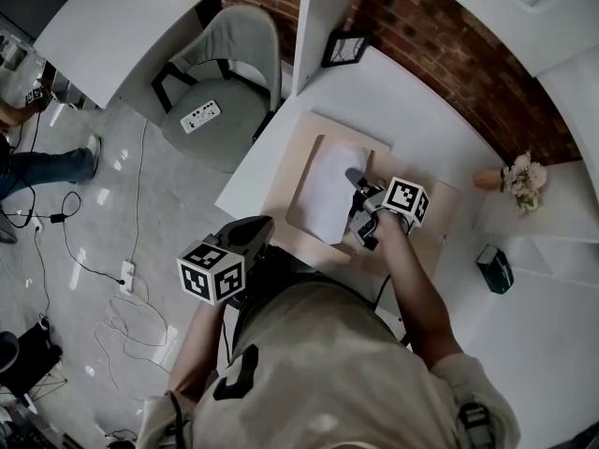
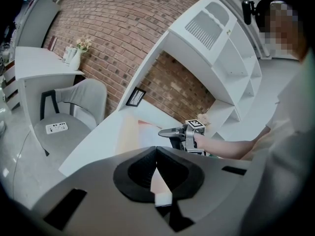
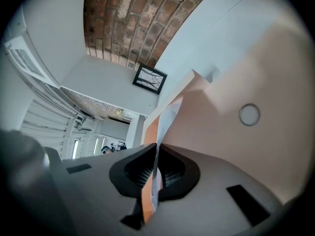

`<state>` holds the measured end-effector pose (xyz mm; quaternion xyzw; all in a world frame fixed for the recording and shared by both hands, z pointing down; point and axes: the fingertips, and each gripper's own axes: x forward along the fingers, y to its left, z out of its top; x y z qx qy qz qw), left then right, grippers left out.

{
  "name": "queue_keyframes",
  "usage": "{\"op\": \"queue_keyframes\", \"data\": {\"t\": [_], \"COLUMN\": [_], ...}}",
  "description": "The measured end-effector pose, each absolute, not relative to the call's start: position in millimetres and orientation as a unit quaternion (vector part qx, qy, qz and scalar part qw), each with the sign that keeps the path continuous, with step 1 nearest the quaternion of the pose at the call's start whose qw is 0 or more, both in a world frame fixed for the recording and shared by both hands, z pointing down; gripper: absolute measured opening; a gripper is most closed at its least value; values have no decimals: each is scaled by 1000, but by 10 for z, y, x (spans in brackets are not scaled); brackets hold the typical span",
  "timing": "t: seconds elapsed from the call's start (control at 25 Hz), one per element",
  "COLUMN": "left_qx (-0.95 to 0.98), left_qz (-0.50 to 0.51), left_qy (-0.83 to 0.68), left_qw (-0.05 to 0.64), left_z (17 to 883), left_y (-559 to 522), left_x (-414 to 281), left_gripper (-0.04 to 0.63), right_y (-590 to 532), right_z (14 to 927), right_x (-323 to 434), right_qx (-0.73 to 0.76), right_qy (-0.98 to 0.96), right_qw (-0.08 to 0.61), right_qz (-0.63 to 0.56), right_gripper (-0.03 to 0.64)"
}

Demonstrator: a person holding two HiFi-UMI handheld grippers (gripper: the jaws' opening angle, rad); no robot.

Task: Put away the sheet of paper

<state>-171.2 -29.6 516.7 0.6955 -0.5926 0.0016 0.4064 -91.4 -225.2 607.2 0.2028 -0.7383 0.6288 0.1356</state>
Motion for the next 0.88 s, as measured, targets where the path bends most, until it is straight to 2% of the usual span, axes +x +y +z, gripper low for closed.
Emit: {"op": "queue_keyframes", "data": {"t": [0.48,0.88], "left_qx": [701,702], "left_qz": [31,34], "left_qy": [-590,-583], "left_qw": [400,407], "left_z": [5075,5129], "left_y": [-343,-379], "left_x": [-1645,-1548], "left_gripper": [17,17], "right_y": [-2234,-2247], "right_z": [6094,6203], "right_x": [-983,-908], "right_qx": [186,190], "right_qy": [-738,-737], "right_qw": [125,149], "right_qz": [636,631], "right_gripper": [28,28]}}
